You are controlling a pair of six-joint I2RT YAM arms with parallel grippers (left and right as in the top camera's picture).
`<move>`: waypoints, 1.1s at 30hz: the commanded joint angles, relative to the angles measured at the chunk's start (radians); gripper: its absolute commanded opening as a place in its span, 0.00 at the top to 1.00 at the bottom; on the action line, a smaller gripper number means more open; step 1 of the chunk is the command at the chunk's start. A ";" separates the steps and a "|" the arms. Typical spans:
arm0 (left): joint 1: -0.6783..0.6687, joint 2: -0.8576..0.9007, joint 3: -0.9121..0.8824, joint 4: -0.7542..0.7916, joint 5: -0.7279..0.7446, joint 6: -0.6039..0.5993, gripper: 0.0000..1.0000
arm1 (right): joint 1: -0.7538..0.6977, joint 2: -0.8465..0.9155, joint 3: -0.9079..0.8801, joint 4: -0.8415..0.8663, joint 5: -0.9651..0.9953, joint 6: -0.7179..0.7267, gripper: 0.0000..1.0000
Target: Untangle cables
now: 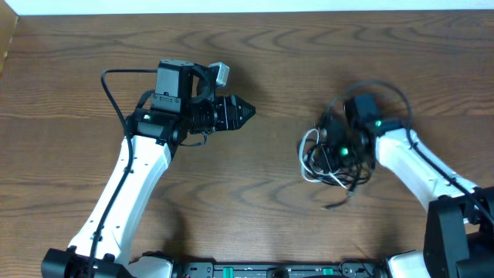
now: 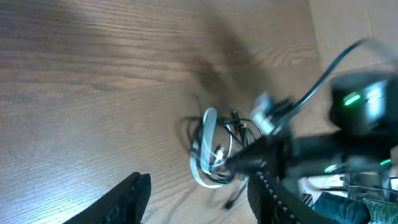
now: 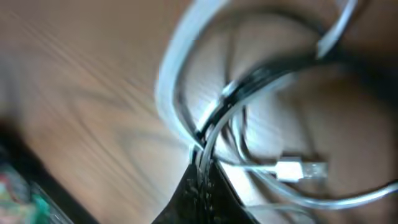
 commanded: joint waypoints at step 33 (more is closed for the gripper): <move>-0.169 0.446 0.016 0.222 -0.120 -0.118 0.35 | -0.154 -0.045 0.417 -0.307 0.095 0.189 0.80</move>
